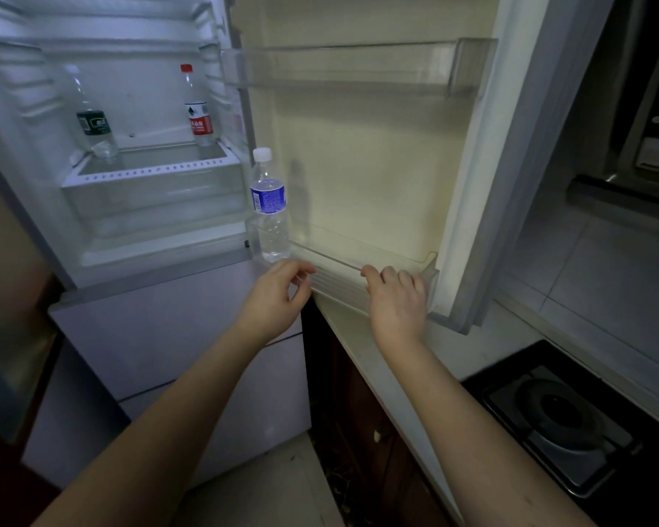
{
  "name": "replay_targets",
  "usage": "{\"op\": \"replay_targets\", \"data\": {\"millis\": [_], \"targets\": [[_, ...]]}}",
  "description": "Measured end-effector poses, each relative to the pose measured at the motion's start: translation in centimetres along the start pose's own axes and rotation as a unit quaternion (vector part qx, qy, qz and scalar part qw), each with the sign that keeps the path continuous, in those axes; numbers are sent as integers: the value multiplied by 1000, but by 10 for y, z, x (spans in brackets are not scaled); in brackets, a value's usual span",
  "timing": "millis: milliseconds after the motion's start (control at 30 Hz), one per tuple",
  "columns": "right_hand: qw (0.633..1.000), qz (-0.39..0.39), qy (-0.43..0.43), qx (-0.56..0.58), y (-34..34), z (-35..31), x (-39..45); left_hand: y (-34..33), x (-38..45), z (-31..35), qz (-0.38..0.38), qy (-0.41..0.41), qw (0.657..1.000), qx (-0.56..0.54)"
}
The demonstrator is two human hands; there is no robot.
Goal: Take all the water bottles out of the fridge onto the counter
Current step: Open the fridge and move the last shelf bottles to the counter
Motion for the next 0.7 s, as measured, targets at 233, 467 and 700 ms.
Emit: {"op": "replay_targets", "data": {"millis": [233, 467, 700], "targets": [[1000, -22, 4, 7, -3, 1, 1, 8, -8, 2, -6, 23, 999, 23], [995, 50, -6, 87, 16, -12, 2, 24, -13, 6, 7, 46, 998, 30], [981, 47, 73, 174, 18, -55, 5, 53, -24, 2, 19, 75, 991, 104]]}}
Point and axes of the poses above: each hand's wrist, its own x-axis towards the middle knuckle, its own y-axis out of the back of the hand, z = x × y, the point moved 4 cm from there along x, towards the middle knuckle, and after that the axes turned 11 degrees about -y, right-handed, at the moved point
